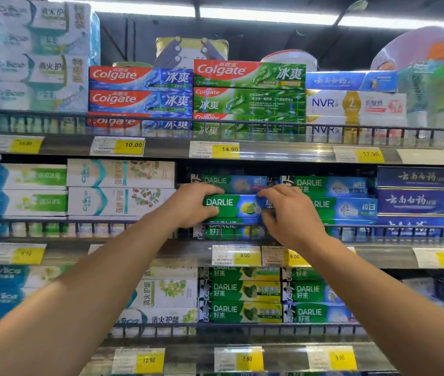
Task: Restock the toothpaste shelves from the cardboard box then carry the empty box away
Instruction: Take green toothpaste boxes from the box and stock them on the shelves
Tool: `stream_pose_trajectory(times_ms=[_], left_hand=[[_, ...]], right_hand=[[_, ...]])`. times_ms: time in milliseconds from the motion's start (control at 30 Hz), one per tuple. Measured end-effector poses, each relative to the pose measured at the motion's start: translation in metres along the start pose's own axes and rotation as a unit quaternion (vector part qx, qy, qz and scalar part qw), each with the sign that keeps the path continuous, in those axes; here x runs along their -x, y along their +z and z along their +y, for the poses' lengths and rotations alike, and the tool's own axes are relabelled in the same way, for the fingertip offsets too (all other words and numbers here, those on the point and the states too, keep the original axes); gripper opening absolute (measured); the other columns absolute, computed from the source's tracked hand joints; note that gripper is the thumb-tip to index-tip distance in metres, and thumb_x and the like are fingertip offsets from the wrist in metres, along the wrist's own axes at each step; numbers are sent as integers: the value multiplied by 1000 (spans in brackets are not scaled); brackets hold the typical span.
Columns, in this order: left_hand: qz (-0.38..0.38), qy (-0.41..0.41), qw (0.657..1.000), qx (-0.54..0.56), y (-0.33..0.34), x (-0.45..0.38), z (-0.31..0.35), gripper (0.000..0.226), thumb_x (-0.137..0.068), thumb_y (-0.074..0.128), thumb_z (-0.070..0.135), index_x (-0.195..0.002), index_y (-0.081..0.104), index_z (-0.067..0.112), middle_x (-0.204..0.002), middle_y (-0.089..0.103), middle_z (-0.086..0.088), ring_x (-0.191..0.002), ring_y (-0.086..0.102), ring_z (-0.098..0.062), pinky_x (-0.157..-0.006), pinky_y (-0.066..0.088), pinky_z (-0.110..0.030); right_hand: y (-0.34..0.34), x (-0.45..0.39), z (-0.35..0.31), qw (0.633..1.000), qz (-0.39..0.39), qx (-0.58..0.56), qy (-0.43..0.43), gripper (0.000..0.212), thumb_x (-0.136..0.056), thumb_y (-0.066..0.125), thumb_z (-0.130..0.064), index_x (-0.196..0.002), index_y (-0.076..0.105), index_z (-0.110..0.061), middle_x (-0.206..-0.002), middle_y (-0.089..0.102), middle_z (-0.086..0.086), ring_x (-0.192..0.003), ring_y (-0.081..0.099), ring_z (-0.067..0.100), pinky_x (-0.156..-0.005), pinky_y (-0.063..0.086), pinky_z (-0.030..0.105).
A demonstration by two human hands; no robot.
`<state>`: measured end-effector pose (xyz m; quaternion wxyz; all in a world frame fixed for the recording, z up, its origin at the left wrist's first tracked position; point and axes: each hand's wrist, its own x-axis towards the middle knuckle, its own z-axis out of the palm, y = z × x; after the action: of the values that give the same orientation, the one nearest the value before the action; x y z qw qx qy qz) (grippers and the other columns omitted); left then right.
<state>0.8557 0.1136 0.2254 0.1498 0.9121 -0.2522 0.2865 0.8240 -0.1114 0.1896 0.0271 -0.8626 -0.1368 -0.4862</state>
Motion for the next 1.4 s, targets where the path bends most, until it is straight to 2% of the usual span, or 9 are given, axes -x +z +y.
stream_pose_trajectory(times_ms=[167,300,400,567,800,933,1067,1167,1400], left_hand=[[1,-4,1000,13,3,1,-2,54,-91,64,31,-141,47,37,-146,48,-3,-123,51,-29,-98,43,-36],[26,-33,999,33,3,-1,-2,64,-87,70,32,-144,44,24,-145,47,-5,-123,52,-23,-91,39,-24],[21,-67,996,60,1,2,-7,69,-85,71,35,-145,41,21,-147,45,-4,-123,52,-22,-87,37,-22],[17,-72,997,32,-3,5,-7,68,-86,70,37,-145,40,20,-149,43,-5,-129,48,-24,-97,40,-29],[25,-88,995,47,-4,8,-9,70,-84,73,37,-144,43,20,-149,44,-4,-129,48,-25,-98,40,-30],[45,-101,992,66,-3,10,-9,57,-84,72,38,-134,52,18,-139,53,-6,-114,57,-24,-86,43,-28],[63,-97,991,63,0,12,-10,51,-89,67,37,-135,54,19,-142,51,-6,-122,53,-25,-94,42,-32],[60,-86,994,27,1,11,-5,52,-93,62,34,-140,50,15,-146,47,-9,-131,46,-26,-103,37,-31],[79,-89,992,40,4,15,-3,50,-93,62,32,-139,51,17,-144,50,-9,-128,49,-27,-101,40,-34]], right_hand=[[-2,-1,0,1000,3,-1,4,39,-87,61,-21,-126,59,-17,-115,61,5,-104,49,31,-89,44,41],[-5,0,1,1000,-2,-2,9,39,-88,58,-21,-127,58,-19,-117,59,4,-106,47,29,-89,40,38],[-7,1,3,1000,-8,-7,20,40,-88,57,-19,-128,57,-20,-118,58,2,-106,46,27,-89,40,38],[-9,-1,4,999,-28,-21,36,42,-88,56,-21,-130,54,-22,-122,55,2,-110,45,27,-92,41,40],[-9,-2,4,998,-37,-28,38,42,-90,56,-22,-131,54,-23,-125,55,2,-114,44,28,-94,40,39],[-10,-3,5,998,-42,-24,34,41,-90,57,-22,-131,55,-23,-123,57,2,-113,47,29,-94,41,39],[-14,-5,8,999,-10,-38,33,34,-87,57,-18,-120,64,-22,-113,63,3,-103,50,29,-89,43,39],[-16,-6,8,999,-17,-37,34,33,-89,56,-19,-120,65,-22,-113,63,3,-103,50,29,-88,43,38],[-17,-4,5,997,-54,-35,43,41,-90,54,-19,-132,56,-20,-122,58,4,-112,45,30,-93,42,39]])
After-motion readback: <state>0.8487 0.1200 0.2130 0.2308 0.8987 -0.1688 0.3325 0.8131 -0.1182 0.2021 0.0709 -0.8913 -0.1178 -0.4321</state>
